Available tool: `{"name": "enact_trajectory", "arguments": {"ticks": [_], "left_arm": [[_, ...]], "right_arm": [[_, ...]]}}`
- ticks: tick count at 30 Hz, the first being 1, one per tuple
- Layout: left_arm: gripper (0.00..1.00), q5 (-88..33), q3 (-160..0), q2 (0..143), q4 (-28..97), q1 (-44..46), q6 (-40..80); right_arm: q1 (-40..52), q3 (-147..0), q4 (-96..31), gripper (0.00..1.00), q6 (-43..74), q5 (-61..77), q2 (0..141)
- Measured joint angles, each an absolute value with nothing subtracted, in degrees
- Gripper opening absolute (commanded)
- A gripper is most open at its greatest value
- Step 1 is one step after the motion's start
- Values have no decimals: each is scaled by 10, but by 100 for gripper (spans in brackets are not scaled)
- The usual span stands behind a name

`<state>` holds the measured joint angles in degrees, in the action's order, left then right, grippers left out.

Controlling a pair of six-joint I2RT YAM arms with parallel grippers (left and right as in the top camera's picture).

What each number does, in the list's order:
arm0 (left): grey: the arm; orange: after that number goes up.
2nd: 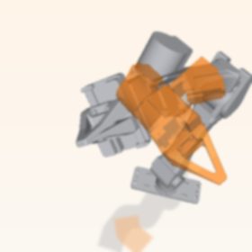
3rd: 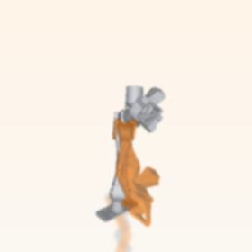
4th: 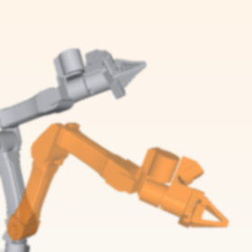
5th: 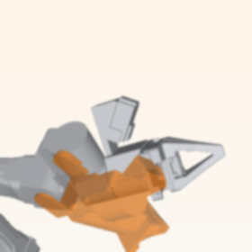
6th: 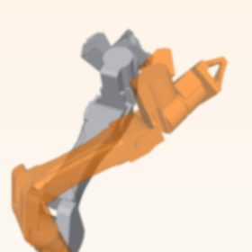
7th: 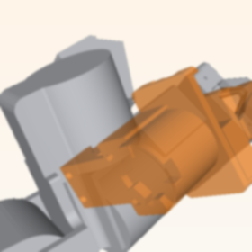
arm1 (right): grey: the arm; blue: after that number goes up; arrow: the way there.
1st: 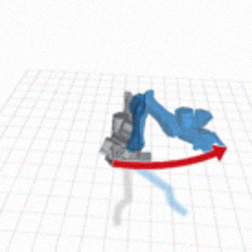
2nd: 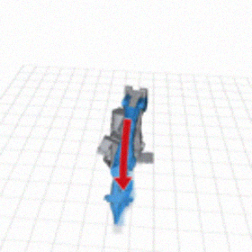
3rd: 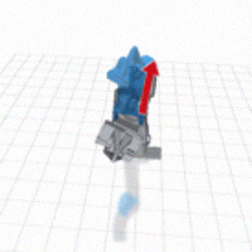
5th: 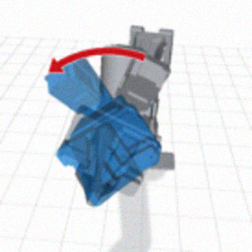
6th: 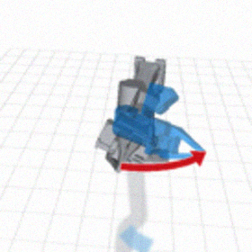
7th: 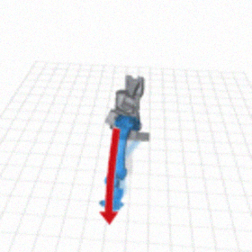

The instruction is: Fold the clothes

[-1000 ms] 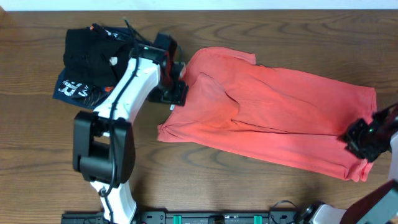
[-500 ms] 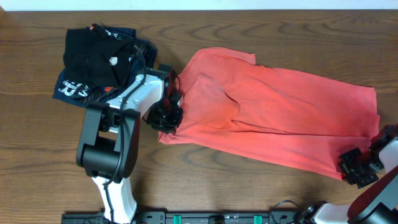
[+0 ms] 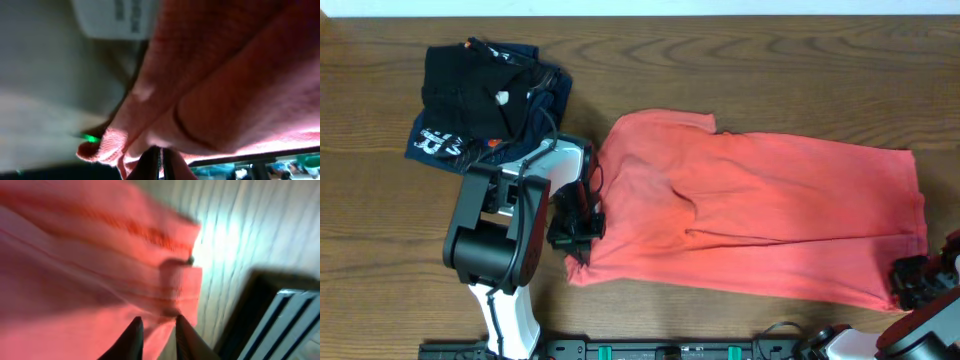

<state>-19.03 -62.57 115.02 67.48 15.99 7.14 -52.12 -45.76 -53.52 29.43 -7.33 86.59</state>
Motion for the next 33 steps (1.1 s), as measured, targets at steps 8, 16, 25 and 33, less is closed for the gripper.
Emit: {"name": "enact_trajectory", "arguments": {"ticks": [8,16,25,33], "left_arm": [[28,-193,-585,1111,696,171,78],[70,-191,-688,979,703,170,76],[70,-192,-758,945,408,184,-8],[70,-202,-787,1069,303,197,-74]], "right_arm": [[-521,-507,-526,39,247,18,812],[-508,-518,-485,44,168,205,788],[-463,-518,-470,46,142,257,788],[-434,-518,-490,45,138,262,788]]}}
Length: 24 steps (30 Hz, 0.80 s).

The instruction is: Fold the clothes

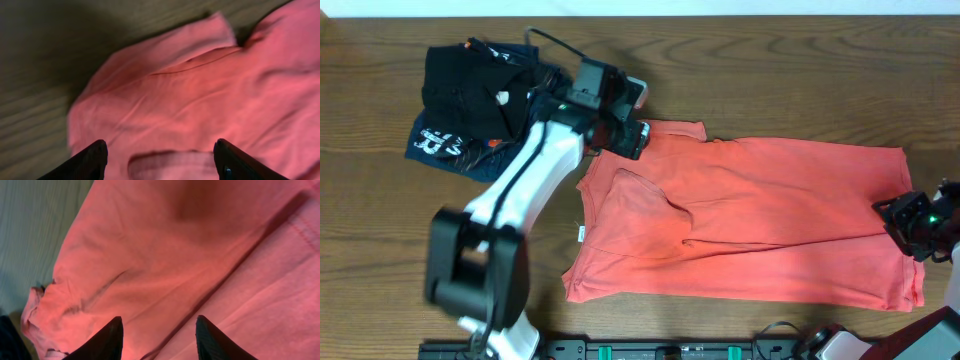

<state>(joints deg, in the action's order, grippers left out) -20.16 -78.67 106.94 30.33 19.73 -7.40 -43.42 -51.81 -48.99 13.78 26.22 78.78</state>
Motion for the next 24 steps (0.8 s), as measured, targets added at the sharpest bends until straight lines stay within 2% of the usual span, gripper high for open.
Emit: {"name": "enact_trajectory", "arguments": {"ticks": [6,12,14,17,20,24], "left_arm": [[72,-224,-863,1197,277,200,-76],[73,-227,-879,1235,231,209,-76],[69,-223,-879,1238,222,211,-80],[50,-219,-879,1243,201,211,-94],[50,-212,-879,1245,194,211,-109],[55,-208,-881,1245,221,211,-123]], "right_arm": [[-416,-518,-491,45,138,263,788],[-407,-518,-493,45,137,264,788],[-407,-518,-493,46,137,263,788],[-407,-518,-493,45,138,259,788],[-407,-518,-497,45,137,253,788],[-407,-518,-503,46,137,246,788]]}}
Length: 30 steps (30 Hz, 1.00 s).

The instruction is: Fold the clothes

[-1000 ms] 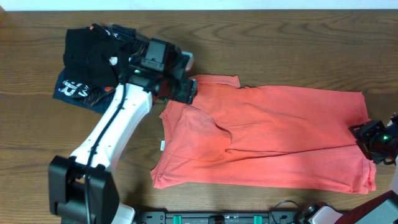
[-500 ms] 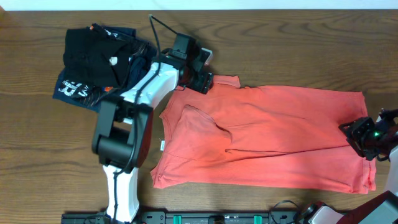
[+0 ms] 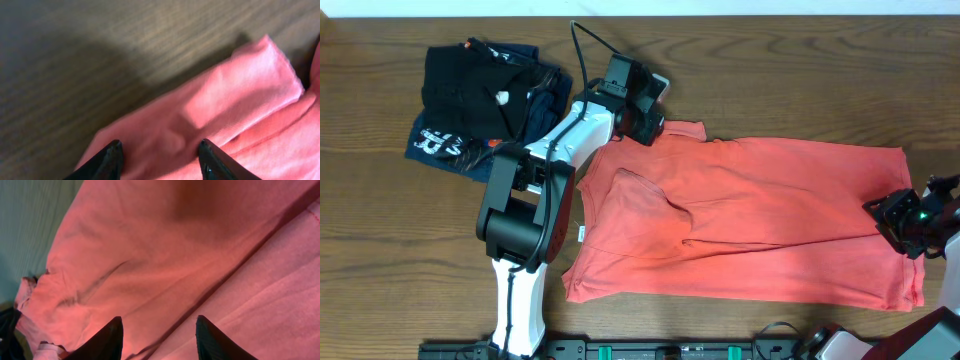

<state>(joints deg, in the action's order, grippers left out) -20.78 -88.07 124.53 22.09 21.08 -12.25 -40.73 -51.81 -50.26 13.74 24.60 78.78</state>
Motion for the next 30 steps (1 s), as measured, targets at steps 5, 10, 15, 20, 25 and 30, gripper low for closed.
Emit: {"name": "enact_trajectory", "arguments": {"ticks": [5,10,15,20,25,30], "left_arm": [[61,-204,-881,1237,255,218,-162],[61,-190,-881,1202,258,254,-209],[61,-161,-886,1199,253,297,-254],[61,-136,-886,1211,209,305,-283],[60,-102,-886,1234,182,301,-301],[41,-88,-886,1252,178,301,-305]], "right_arm": [[-407,-518,-503,46,137,241,788],[-407,-518,-501,46,137,239,788],[-407,-518,-502,46,137,239,788],[-407,-518,-504,46,137,239,788],[-407,-518,-513,46,135,237,788],[-407,-518,-516,45,133,237,788]]}}
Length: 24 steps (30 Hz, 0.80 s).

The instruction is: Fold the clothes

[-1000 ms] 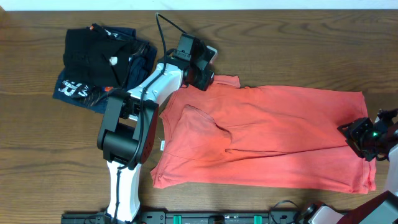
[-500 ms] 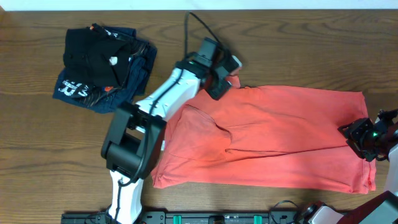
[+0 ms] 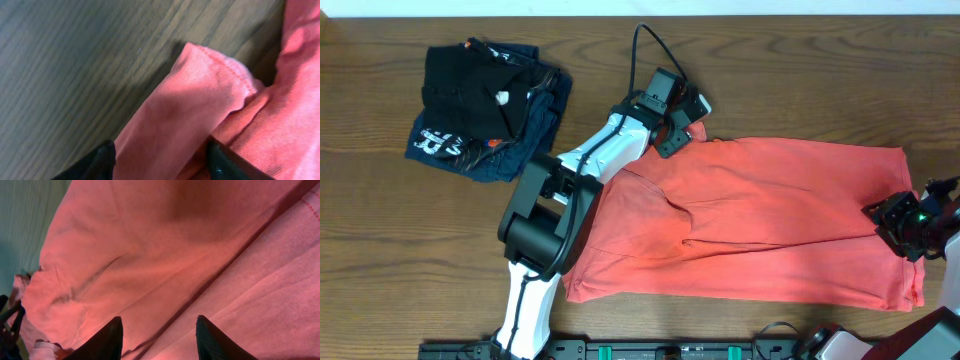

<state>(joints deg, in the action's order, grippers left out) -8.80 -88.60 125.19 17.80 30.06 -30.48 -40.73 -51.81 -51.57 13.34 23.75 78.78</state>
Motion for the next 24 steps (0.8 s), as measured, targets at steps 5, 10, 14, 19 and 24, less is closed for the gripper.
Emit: {"name": "enact_trajectory", "arguments": {"ticks": [5,10,14,19,24], "left_arm": [[6,-85,-886,1254,161,301,-311],[6,-85,-886,1254,161,301,-314],[6,-74,-886,1246,161,301,-314],[6,-15,-886,1198,175,301,-313],[6,36,-887,1115,205,301,-313]], "right_arm": [[-407,-518,-517,45,133,237,788],[-407,-518,-519,46,133,236,788],[-407,-518,-518,46,133,230,788],[-407,-518,-504,47,133,215,788],[-407,-518,-490,48,131,209,788]]}}
